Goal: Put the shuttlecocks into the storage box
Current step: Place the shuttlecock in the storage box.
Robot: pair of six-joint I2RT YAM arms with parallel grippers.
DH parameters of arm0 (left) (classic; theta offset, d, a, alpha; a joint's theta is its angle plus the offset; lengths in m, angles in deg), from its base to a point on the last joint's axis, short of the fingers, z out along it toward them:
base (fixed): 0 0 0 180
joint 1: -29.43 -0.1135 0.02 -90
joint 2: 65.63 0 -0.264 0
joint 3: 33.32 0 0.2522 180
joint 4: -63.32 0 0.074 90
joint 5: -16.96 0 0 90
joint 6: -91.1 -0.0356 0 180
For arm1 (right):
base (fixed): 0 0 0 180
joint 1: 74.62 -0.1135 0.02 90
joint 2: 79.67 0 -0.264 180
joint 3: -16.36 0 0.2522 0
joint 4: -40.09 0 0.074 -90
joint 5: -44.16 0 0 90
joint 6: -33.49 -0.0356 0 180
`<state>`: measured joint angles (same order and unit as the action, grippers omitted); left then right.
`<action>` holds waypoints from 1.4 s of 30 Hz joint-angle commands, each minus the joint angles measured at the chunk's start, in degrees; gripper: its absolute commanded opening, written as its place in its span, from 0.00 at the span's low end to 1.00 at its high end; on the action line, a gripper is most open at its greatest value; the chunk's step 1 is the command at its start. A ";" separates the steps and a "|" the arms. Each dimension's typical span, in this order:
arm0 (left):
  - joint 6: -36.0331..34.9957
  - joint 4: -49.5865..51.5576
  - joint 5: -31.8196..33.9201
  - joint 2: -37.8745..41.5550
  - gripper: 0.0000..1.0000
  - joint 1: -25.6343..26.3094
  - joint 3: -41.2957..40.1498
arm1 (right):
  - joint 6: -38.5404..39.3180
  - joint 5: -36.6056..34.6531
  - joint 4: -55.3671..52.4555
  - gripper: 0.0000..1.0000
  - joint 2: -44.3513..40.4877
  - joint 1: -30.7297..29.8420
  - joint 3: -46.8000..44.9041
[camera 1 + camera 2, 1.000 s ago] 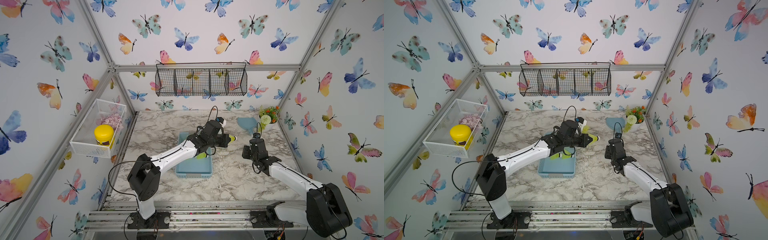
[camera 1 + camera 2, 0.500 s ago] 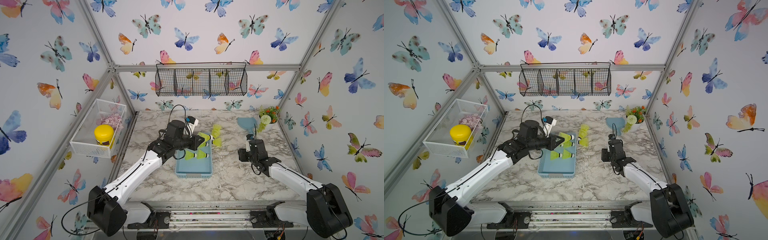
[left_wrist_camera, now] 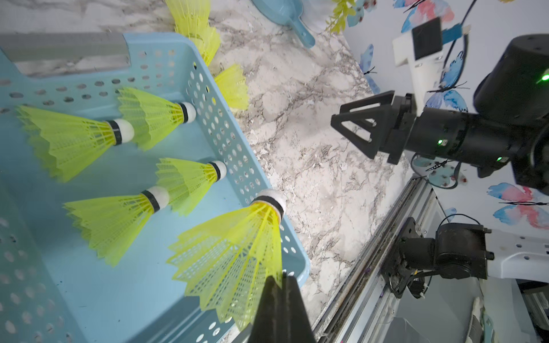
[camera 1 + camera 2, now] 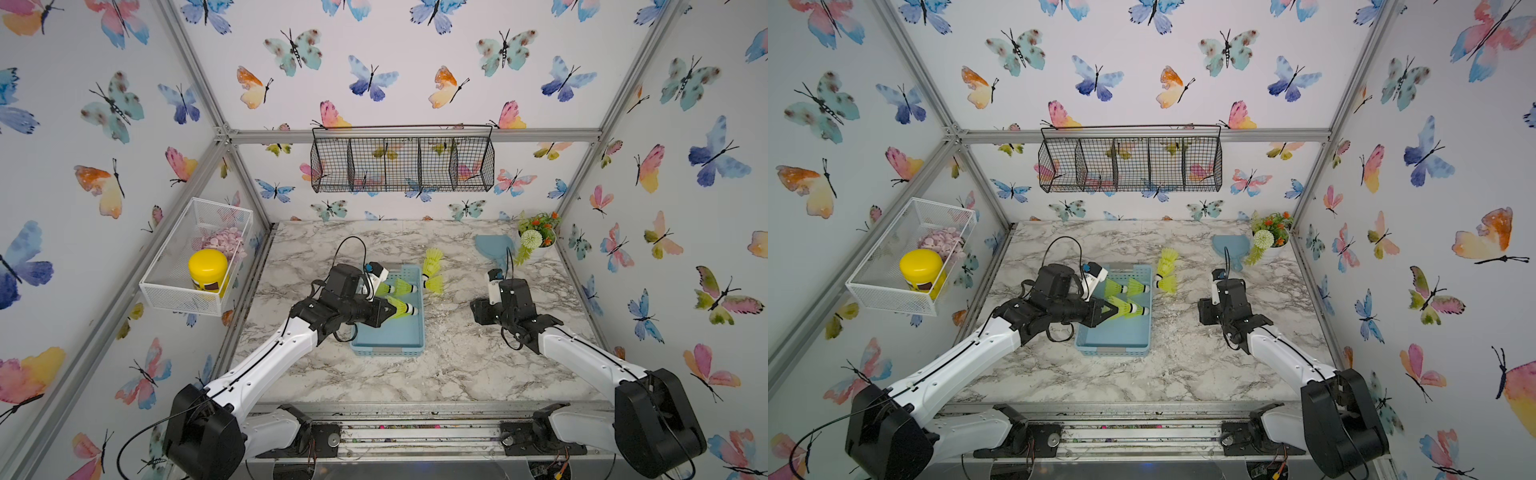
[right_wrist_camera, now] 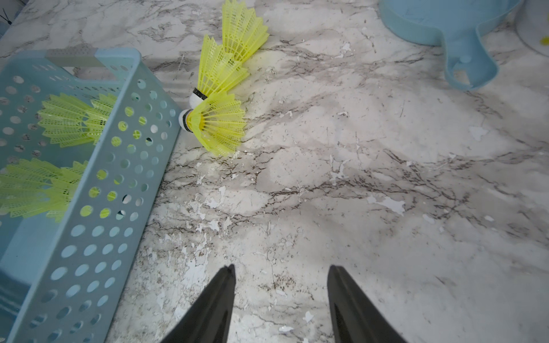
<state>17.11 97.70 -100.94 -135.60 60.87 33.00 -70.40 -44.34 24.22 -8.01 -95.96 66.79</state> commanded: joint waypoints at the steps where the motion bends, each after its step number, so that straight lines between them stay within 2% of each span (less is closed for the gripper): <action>1: -0.61 -1.20 -4.96 -1.97 0.00 -0.32 -1.58 | 0.96 1.14 0.27 0.57 -1.64 0.14 0.69; 8: 4.28 -8.24 -7.28 -5.47 0.00 -0.24 -6.32 | 0.98 0.44 -0.20 0.57 -1.35 0.09 0.60; 16: 5.17 -13.69 -9.14 -11.45 0.00 -0.10 -8.36 | 1.06 0.56 -0.43 0.57 -0.98 0.08 0.69; 34: 3.66 -17.19 -8.98 -22.83 0.00 -0.10 -3.62 | 1.56 -0.69 -1.55 0.57 -0.72 0.13 0.69; 42: 3.78 -16.68 -7.44 -24.94 0.00 -0.13 -1.86 | 1.58 -0.79 -1.76 0.57 -0.90 0.14 0.69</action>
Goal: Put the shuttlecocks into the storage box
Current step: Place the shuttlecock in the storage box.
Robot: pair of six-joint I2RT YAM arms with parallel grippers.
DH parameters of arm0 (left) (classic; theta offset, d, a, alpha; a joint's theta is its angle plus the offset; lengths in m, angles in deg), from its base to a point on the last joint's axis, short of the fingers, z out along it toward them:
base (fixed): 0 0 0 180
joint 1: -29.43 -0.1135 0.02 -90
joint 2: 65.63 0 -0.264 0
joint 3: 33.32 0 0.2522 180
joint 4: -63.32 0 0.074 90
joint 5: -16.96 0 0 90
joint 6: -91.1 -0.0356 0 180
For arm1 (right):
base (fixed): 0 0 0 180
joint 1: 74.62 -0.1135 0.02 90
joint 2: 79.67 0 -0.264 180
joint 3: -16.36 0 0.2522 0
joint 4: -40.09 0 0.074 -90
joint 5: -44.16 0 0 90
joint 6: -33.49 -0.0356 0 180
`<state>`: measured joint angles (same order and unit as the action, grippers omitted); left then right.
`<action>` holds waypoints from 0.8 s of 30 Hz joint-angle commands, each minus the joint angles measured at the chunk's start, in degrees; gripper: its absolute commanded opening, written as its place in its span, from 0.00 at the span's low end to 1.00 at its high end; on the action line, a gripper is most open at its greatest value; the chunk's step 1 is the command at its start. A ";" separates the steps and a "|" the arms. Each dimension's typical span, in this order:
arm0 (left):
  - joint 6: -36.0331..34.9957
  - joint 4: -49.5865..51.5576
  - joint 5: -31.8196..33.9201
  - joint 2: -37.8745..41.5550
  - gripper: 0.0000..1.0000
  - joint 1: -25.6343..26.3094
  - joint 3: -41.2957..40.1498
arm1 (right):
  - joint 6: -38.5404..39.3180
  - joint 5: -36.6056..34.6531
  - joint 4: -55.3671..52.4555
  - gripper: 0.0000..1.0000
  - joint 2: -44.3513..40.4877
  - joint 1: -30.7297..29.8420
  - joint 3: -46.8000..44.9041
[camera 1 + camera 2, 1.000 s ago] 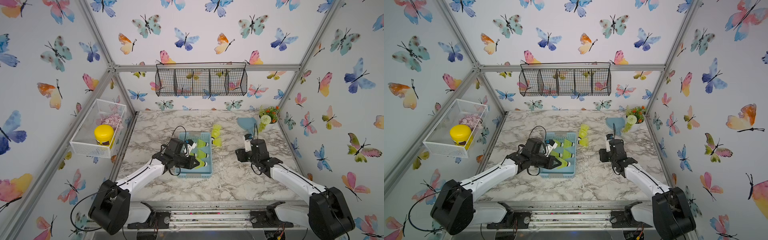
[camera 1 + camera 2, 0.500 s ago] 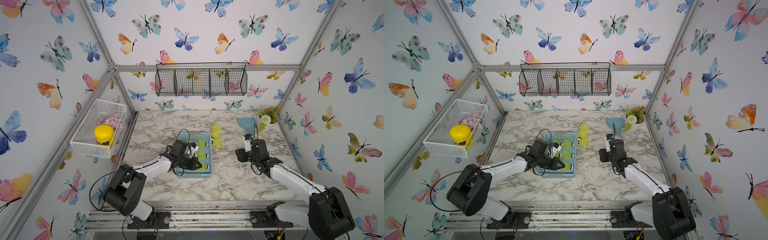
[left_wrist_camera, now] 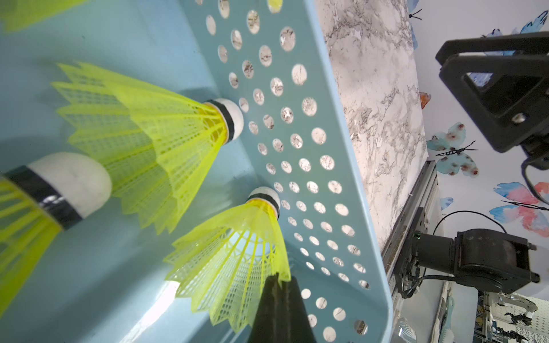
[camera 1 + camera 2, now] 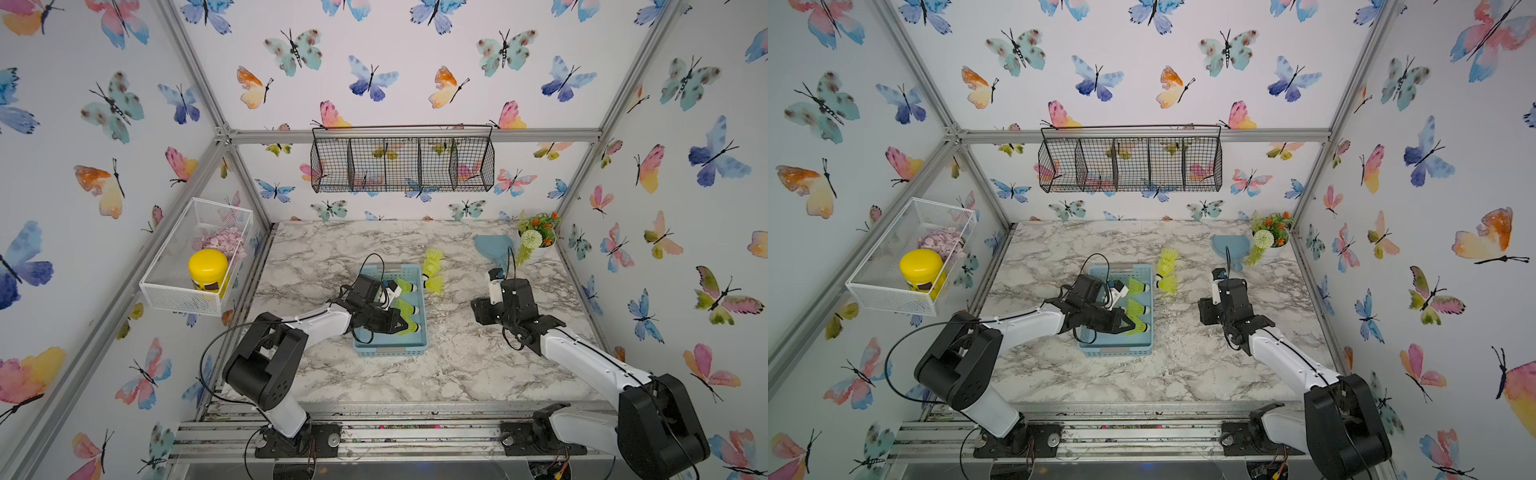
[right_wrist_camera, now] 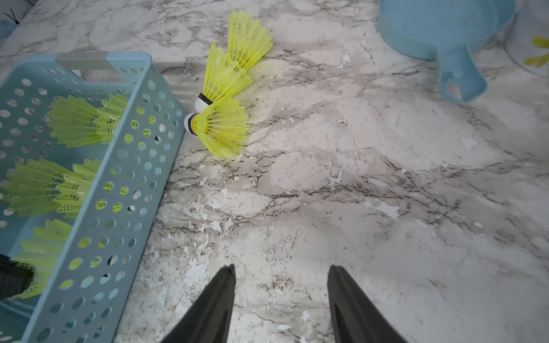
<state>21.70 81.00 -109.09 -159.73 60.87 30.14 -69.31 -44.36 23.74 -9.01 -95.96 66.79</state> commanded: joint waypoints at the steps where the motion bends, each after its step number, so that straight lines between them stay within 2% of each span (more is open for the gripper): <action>1: -0.81 0.27 1.12 -0.83 0.00 -0.11 1.10 | 0.49 -0.77 -1.33 0.57 0.18 0.12 0.69; 3: -0.82 0.56 2.07 -0.73 0.00 -0.15 0.94 | 0.46 -0.70 -1.33 0.57 0.20 0.16 0.78; 8: -0.45 0.25 3.62 -0.02 0.12 -0.14 0.31 | 0.49 -0.52 -1.14 0.57 0.31 0.12 0.69; 17: 0.03 0.45 6.20 1.18 0.22 -0.15 0.13 | 0.32 -0.16 -1.33 0.57 0.17 0.12 0.78; 20: 0.18 0.47 7.33 2.41 0.27 -0.13 -0.04 | 0.32 -0.06 -1.33 0.57 0.18 0.15 0.69; 24: -0.10 0.95 8.85 4.52 0.40 -0.14 -0.22 | 0.27 0.22 -1.12 0.57 0.55 0.08 0.77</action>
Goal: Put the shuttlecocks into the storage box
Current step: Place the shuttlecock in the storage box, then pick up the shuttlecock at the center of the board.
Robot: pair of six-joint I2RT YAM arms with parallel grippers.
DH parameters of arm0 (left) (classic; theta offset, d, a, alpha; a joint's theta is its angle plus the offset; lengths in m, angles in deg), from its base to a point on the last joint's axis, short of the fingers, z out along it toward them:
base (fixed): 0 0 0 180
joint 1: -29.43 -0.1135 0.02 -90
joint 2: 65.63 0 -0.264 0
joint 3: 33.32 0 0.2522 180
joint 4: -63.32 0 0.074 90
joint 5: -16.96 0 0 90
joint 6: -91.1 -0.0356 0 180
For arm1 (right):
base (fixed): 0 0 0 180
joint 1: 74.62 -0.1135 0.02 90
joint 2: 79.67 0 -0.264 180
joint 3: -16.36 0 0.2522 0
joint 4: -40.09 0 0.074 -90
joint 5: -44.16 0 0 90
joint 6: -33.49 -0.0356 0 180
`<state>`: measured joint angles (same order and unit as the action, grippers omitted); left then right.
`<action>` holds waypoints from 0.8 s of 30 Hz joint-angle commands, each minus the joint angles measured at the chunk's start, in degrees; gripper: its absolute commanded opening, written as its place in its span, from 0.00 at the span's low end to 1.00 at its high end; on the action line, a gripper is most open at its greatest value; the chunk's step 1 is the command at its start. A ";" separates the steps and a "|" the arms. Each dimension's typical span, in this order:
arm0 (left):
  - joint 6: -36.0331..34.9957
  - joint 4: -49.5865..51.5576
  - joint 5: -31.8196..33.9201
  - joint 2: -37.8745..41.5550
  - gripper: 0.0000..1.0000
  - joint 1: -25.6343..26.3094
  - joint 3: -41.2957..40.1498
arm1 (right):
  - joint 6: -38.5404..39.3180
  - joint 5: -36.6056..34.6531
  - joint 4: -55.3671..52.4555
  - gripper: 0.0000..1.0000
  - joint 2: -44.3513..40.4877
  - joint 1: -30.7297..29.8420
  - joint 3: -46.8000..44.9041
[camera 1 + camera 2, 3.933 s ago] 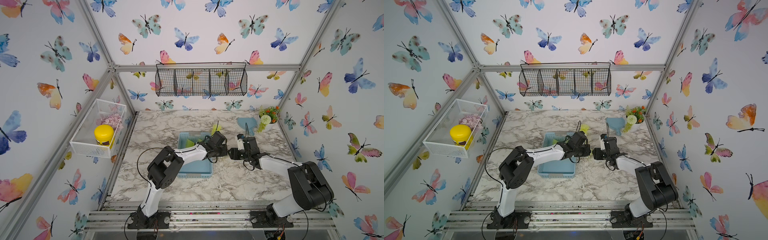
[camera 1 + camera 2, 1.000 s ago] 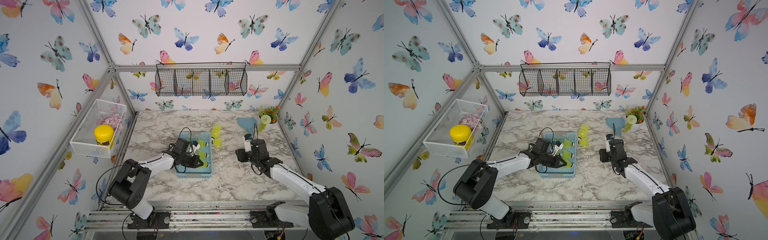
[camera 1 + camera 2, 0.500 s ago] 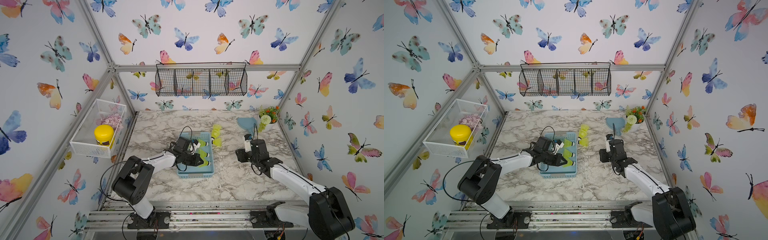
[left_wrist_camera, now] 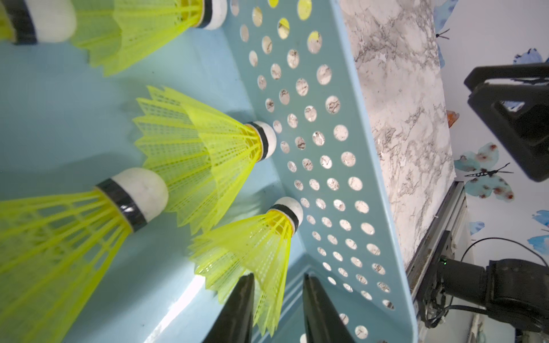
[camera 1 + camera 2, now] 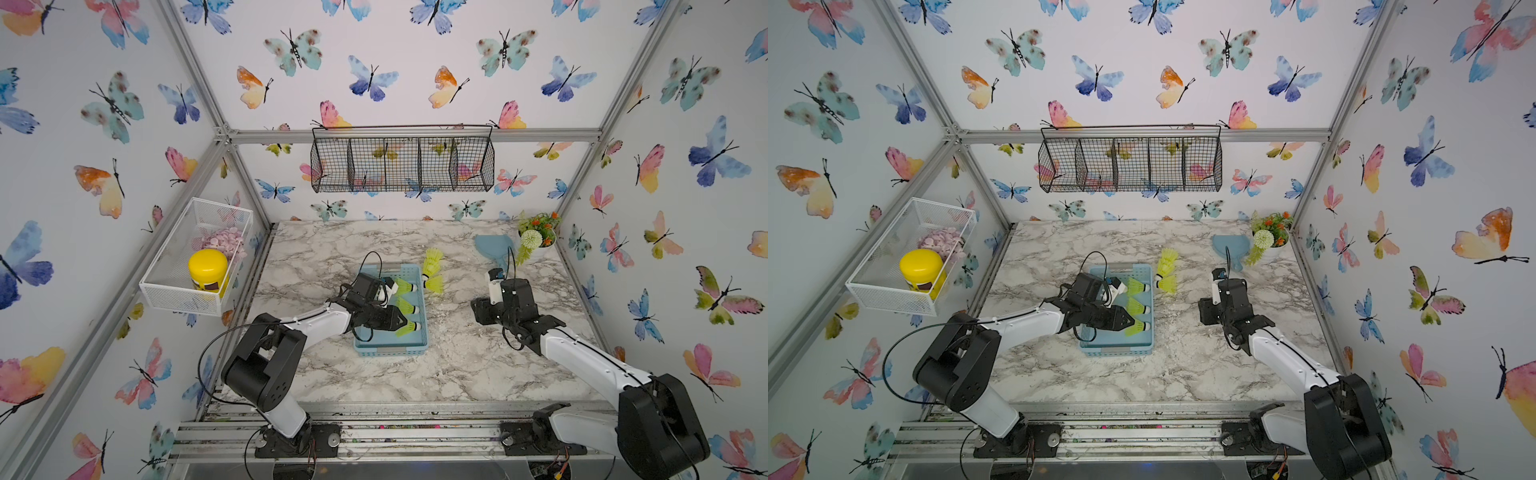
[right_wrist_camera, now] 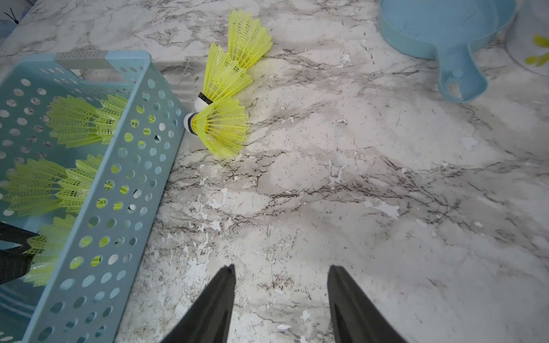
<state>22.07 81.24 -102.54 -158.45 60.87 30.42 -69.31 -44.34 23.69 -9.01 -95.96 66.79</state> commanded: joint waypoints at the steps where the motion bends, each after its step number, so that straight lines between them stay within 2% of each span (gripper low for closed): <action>1: -0.58 0.89 3.47 3.79 0.42 -0.09 -0.53 | 0.32 0.33 -1.12 0.57 0.71 0.12 0.86; 9: -3.34 7.26 8.47 9.08 0.47 -0.45 1.33 | 1.01 4.17 0.14 0.57 3.52 0.08 2.04; 13: -5.79 12.16 12.04 13.96 0.51 -2.50 3.30 | 1.74 7.96 1.71 0.57 5.91 0.13 2.86; 16: -8.27 16.14 13.25 16.91 0.51 -5.84 5.14 | 2.04 12.48 4.26 0.57 8.35 0.16 3.61; 24: -16.73 22.93 9.94 21.41 0.51 -16.83 8.28 | 3.46 19.95 7.74 0.57 19.54 0.16 11.64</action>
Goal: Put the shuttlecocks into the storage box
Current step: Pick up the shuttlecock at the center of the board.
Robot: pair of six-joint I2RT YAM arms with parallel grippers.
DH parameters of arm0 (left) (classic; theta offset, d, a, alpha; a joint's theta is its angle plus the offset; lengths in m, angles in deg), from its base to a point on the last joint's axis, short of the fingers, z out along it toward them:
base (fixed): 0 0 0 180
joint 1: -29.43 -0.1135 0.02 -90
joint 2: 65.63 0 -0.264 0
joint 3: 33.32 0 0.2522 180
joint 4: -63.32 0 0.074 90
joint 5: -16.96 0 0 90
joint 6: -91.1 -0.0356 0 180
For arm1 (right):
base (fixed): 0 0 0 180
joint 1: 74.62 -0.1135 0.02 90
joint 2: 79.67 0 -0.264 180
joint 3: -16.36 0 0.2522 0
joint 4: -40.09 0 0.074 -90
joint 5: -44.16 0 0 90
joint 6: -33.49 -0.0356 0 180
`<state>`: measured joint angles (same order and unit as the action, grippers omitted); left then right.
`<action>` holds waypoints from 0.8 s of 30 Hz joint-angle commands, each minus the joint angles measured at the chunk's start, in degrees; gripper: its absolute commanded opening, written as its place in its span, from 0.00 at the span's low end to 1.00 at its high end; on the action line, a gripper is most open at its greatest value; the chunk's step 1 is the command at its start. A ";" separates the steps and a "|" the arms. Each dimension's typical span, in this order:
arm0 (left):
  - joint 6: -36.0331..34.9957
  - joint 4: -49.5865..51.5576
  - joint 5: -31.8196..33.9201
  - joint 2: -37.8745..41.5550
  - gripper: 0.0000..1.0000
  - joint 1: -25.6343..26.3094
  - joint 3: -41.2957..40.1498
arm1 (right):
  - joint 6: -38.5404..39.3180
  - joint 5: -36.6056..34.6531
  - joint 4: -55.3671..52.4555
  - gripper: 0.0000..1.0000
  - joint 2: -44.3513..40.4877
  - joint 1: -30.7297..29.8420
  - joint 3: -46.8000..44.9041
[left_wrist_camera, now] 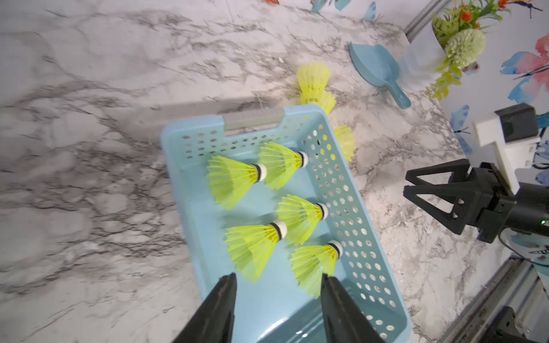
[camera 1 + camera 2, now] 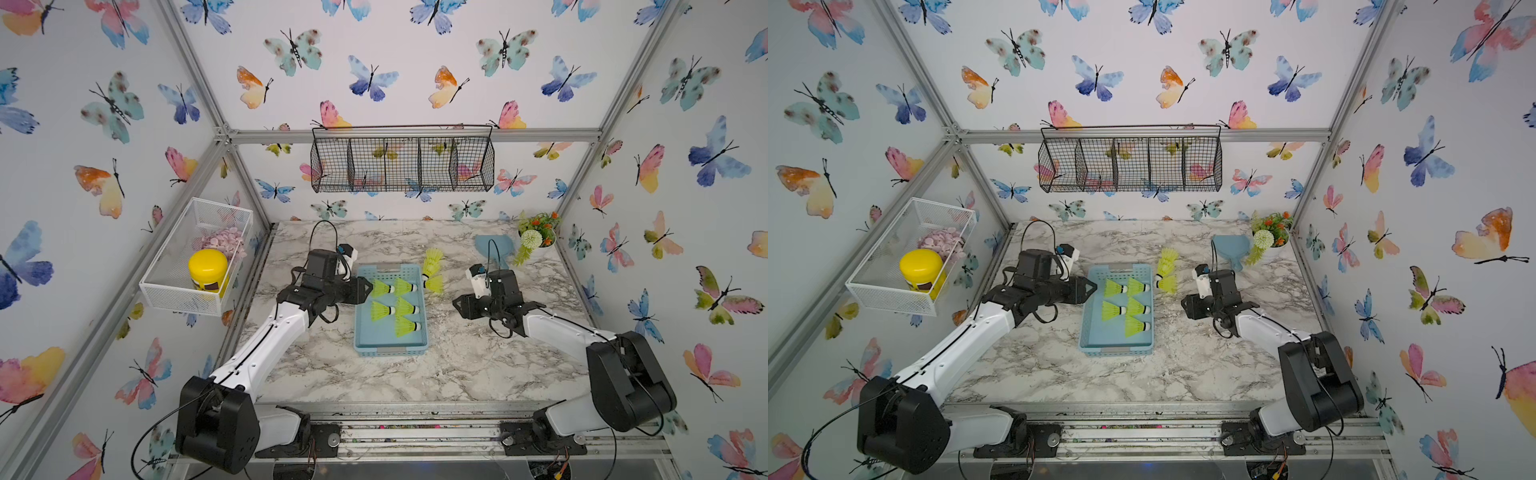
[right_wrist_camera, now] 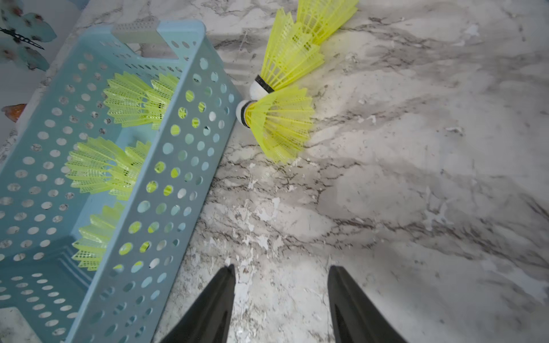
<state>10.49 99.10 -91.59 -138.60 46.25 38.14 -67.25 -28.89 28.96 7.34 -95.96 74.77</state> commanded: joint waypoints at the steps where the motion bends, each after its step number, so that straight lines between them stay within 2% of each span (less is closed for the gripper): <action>1: -6.05 4.86 -1.30 2.01 0.51 -2.84 0.20 | 1.59 5.30 2.51 0.57 4.64 0.15 4.90; 7: -4.84 -0.33 -3.98 5.19 0.51 -5.79 -3.94 | 0.89 9.42 3.08 0.54 13.62 0.16 12.47; 12: -5.01 -0.34 -3.35 6.51 0.50 -6.26 -4.86 | -1.02 8.34 2.92 0.48 19.02 0.16 16.99; 24: -4.11 -0.96 -2.93 7.32 0.51 -7.05 -5.25 | -2.46 11.02 3.62 0.30 24.49 0.14 20.85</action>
<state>6.45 99.15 -93.79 -132.52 39.87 33.02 -69.26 -19.88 31.54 31.01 -95.96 94.05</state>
